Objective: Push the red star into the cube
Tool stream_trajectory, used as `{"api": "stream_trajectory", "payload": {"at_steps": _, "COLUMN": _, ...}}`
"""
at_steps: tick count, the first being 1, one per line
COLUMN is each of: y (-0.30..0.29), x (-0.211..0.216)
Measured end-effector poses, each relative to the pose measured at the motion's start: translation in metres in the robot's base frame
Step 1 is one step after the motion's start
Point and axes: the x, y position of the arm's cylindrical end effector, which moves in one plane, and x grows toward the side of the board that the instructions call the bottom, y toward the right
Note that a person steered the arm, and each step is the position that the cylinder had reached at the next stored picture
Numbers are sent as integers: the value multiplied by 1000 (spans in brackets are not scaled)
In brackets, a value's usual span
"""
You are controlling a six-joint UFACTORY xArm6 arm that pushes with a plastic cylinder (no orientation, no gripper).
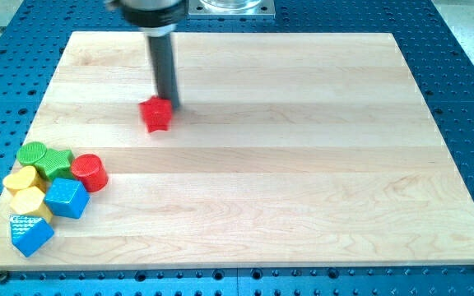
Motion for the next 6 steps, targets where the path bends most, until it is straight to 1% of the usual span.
{"api": "stream_trajectory", "payload": {"at_steps": 1, "y": -47, "x": 57}}
{"api": "stream_trajectory", "payload": {"at_steps": 2, "y": -31, "x": 64}}
{"api": "stream_trajectory", "payload": {"at_steps": 3, "y": 5, "x": 53}}
{"api": "stream_trajectory", "payload": {"at_steps": 4, "y": -25, "x": 111}}
{"api": "stream_trajectory", "payload": {"at_steps": 5, "y": -17, "x": 144}}
{"api": "stream_trajectory", "payload": {"at_steps": 6, "y": 62, "x": 142}}
